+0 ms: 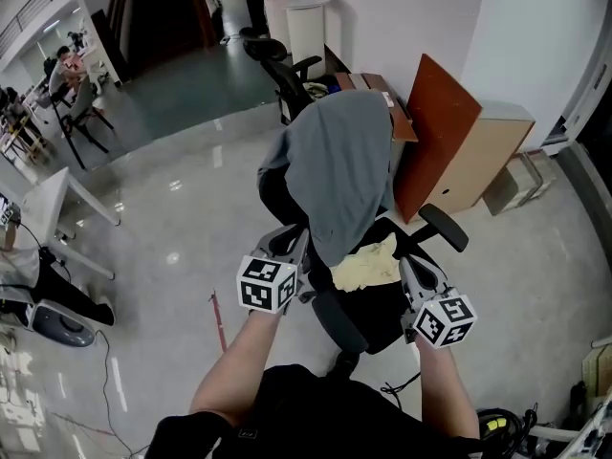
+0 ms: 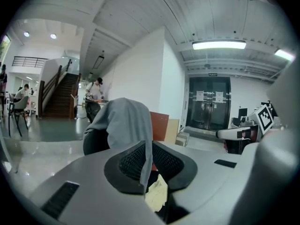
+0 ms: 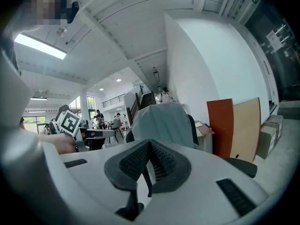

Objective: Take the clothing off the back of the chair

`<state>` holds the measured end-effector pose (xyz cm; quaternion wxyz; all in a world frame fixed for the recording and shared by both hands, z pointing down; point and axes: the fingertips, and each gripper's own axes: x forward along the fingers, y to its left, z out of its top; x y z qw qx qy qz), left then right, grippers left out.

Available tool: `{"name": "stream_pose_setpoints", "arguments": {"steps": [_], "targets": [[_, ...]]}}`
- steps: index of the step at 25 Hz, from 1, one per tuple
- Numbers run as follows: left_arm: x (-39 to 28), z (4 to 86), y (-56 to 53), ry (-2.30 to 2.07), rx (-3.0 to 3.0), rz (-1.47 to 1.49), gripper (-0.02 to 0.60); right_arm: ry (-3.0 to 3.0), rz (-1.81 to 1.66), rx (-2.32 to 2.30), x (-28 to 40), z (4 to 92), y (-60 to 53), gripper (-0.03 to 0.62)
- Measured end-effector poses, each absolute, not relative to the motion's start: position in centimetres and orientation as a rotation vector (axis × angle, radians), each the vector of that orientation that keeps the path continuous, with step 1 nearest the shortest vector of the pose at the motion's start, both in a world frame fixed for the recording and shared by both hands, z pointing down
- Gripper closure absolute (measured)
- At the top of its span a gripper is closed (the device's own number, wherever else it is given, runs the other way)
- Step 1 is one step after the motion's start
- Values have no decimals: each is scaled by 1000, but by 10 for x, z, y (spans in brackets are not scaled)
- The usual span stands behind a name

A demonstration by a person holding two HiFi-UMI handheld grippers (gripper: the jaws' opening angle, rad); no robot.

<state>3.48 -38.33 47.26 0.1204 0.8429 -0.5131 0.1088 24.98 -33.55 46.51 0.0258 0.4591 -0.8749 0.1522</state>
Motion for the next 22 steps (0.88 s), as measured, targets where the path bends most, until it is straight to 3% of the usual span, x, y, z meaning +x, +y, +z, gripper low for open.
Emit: {"name": "stream_pose_setpoints", "arguments": {"steps": [4,10,16,22], "targets": [[31,483,-409,-1517,2420,339,474,-2689,496,1394,248,476,-364,579],[17,498,-453,-1495,2400,339,443,-2651,506,1391,231,481,-402,579],[8,507,-494,-1501,2374,370,331,-2600,500,1378,221,489,-440,579],[8,513,-529,-1497,2382,391,301,-2567,436,1380,218,486,-486,579]]}}
